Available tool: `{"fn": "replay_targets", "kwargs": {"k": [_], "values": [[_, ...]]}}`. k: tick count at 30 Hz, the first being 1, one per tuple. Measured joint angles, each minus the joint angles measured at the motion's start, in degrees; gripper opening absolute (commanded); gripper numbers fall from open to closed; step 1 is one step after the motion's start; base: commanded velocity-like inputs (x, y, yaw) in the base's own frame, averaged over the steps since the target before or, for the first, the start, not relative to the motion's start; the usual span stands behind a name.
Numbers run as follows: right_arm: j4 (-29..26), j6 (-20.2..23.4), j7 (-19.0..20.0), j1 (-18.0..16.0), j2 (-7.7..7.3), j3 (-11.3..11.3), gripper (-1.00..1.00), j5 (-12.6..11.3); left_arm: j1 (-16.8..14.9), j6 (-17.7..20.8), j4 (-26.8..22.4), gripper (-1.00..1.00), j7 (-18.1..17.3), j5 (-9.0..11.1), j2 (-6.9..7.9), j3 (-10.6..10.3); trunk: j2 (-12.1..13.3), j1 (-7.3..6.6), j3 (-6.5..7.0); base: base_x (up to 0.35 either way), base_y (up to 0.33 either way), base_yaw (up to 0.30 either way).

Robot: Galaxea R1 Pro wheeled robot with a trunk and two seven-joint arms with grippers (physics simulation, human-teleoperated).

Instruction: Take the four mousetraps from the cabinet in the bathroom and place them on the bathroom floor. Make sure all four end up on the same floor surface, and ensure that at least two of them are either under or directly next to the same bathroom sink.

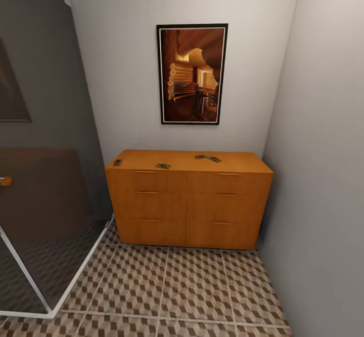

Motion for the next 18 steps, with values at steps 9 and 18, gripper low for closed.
{"fn": "replay_targets", "kwargs": {"k": [9,18], "values": [[0.0,0.0,0.0,0.0,0.0,0.0,1.0,0.0,0.0,-0.1,0.0,1.0,0.0,0.0,0.03,0.0,0.0,0.0,0.0,0.333,0.0,0.0],[0.0,0.0,0.0,0.0,0.0,0.0,1.0,0.0,0.0,-0.1,0.0,1.0,0.0,0.5,0.08,0.0,0.0,0.0,0.0,0.333,0.0,0.0]]}}
